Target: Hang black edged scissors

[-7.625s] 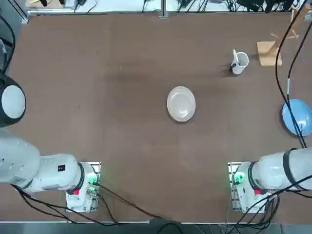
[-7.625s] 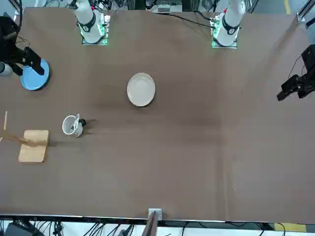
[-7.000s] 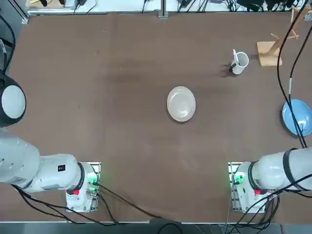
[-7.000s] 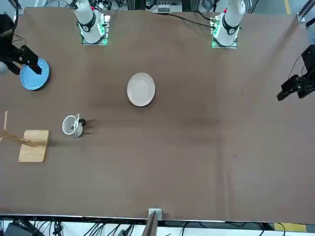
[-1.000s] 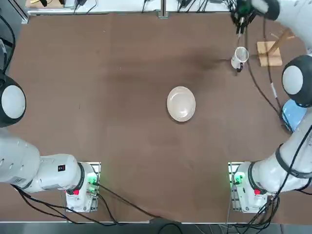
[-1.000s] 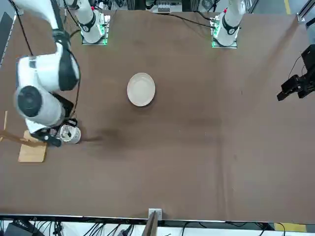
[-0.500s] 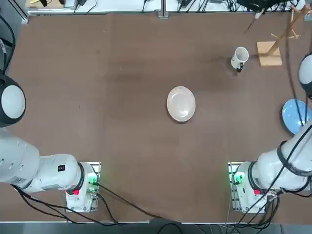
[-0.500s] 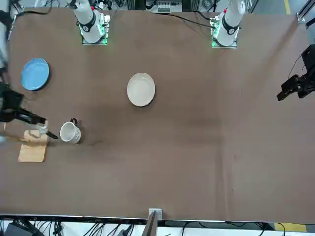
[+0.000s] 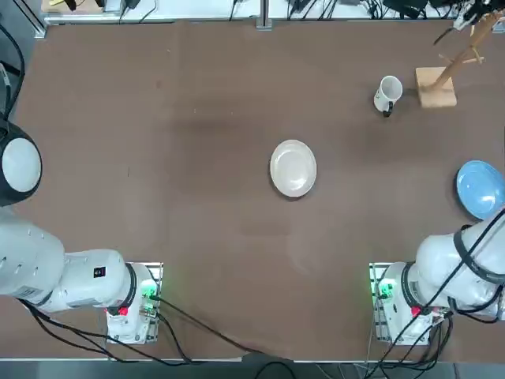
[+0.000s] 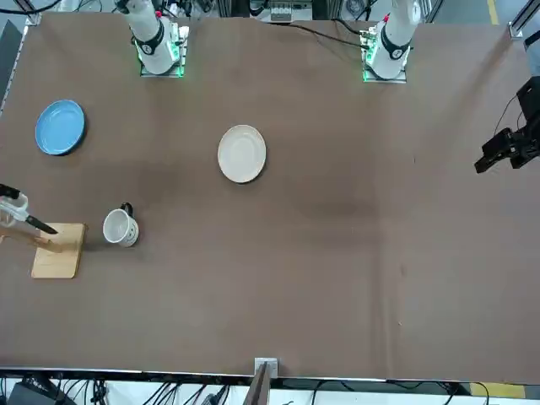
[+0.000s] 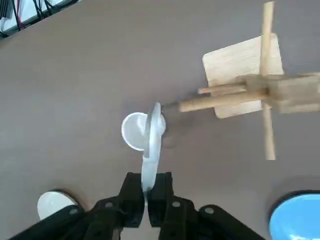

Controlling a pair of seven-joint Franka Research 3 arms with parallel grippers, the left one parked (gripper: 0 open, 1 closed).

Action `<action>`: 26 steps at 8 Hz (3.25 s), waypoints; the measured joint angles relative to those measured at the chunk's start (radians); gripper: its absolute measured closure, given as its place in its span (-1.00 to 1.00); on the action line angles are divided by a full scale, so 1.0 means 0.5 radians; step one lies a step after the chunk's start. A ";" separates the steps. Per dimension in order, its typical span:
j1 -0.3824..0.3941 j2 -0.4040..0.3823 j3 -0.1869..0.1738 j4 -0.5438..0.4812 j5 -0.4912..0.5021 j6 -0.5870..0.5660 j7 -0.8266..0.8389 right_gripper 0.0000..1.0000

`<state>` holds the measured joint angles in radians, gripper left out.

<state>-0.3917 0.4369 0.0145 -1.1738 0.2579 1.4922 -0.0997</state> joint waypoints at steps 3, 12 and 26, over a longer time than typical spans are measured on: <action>-0.005 -0.002 0.018 0.017 0.000 0.000 0.000 0.83; -0.045 0.007 0.035 0.020 0.075 -0.001 -0.076 0.83; -0.196 0.176 0.035 0.073 0.145 0.035 -0.321 0.83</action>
<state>-0.4897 0.5252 0.0321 -1.1373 0.3303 1.5098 -0.2601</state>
